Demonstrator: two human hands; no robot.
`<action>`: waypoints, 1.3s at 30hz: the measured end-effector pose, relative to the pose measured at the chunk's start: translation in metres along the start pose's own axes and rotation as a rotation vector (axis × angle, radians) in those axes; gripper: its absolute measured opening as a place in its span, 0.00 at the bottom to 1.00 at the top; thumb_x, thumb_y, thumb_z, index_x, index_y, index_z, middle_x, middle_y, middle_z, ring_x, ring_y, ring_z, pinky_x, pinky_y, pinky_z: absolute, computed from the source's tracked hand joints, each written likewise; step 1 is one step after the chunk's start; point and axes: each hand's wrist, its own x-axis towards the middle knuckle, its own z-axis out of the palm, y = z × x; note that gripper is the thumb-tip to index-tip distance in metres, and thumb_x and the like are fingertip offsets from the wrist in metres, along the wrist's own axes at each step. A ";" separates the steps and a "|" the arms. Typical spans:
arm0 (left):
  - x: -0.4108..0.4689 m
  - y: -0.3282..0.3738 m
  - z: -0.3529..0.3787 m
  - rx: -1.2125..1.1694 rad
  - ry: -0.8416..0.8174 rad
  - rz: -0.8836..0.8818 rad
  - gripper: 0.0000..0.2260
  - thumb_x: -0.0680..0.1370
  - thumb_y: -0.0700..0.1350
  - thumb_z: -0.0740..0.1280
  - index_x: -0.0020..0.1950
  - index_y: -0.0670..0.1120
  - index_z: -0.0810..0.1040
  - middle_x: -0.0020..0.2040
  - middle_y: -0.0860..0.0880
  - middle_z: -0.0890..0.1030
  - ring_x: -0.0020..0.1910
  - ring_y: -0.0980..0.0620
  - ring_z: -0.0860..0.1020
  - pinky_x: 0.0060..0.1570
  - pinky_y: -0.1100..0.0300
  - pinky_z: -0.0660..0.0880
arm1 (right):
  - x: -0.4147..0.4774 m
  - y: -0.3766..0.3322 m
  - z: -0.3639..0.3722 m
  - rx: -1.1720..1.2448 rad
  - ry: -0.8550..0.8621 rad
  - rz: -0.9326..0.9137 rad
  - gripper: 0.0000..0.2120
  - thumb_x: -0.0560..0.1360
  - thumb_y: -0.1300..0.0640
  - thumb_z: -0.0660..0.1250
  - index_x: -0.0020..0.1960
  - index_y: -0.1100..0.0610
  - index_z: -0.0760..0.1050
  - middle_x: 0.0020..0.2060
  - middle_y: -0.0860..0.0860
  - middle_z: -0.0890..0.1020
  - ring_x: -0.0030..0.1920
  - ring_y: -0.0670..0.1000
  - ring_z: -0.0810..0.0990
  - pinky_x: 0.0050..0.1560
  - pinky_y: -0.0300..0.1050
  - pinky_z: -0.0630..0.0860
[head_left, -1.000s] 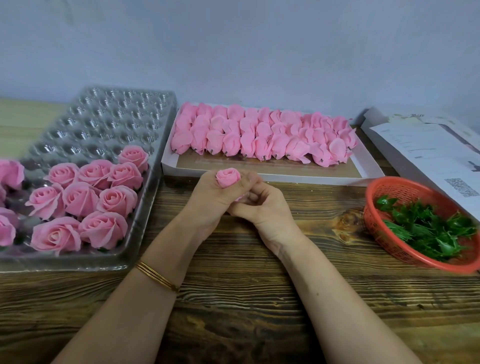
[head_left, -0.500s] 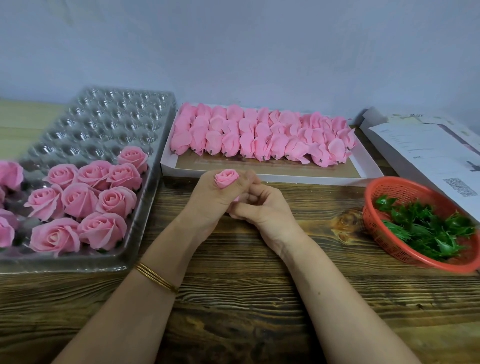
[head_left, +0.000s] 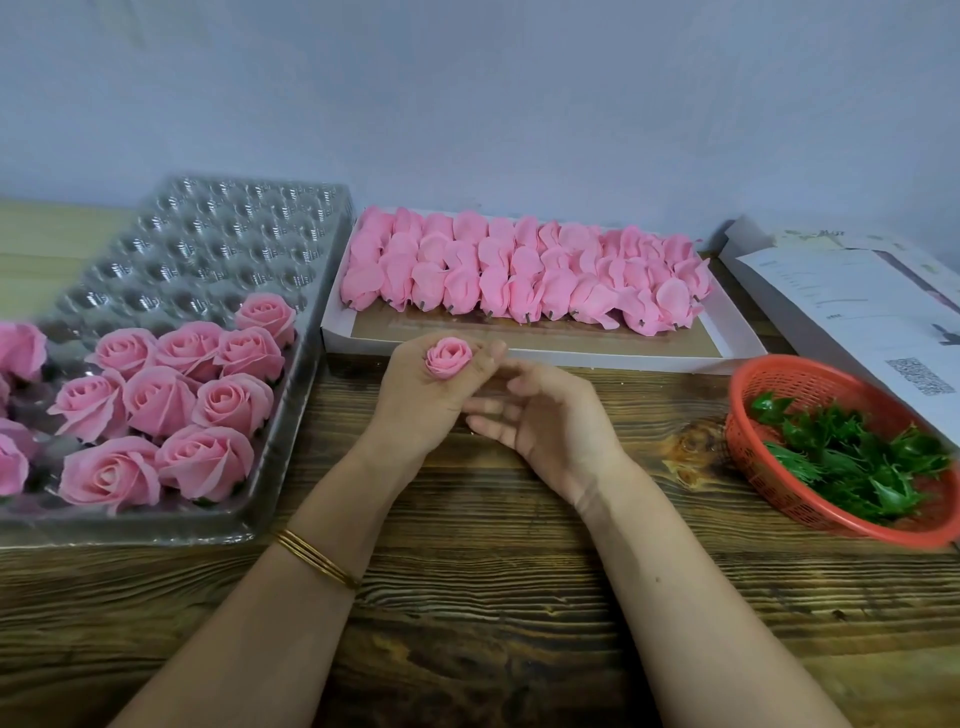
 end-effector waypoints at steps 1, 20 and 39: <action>-0.001 0.000 0.001 0.043 0.003 0.022 0.13 0.74 0.46 0.73 0.44 0.35 0.81 0.37 0.47 0.82 0.37 0.57 0.79 0.40 0.67 0.75 | -0.001 -0.002 0.001 0.024 0.004 0.021 0.15 0.65 0.57 0.65 0.49 0.61 0.81 0.39 0.56 0.83 0.40 0.51 0.83 0.42 0.42 0.80; -0.005 0.000 0.004 0.375 -0.085 0.014 0.06 0.74 0.35 0.71 0.39 0.34 0.77 0.35 0.38 0.79 0.35 0.51 0.75 0.40 0.51 0.74 | 0.000 0.003 0.006 -0.064 0.071 0.051 0.20 0.67 0.51 0.76 0.51 0.64 0.81 0.42 0.58 0.86 0.41 0.51 0.84 0.41 0.43 0.81; -0.004 -0.003 0.004 0.420 -0.073 0.007 0.09 0.76 0.39 0.72 0.36 0.39 0.77 0.30 0.49 0.76 0.33 0.53 0.73 0.39 0.49 0.74 | 0.001 0.004 0.006 -0.052 0.073 0.051 0.10 0.66 0.54 0.75 0.41 0.61 0.84 0.42 0.59 0.86 0.43 0.52 0.86 0.42 0.43 0.82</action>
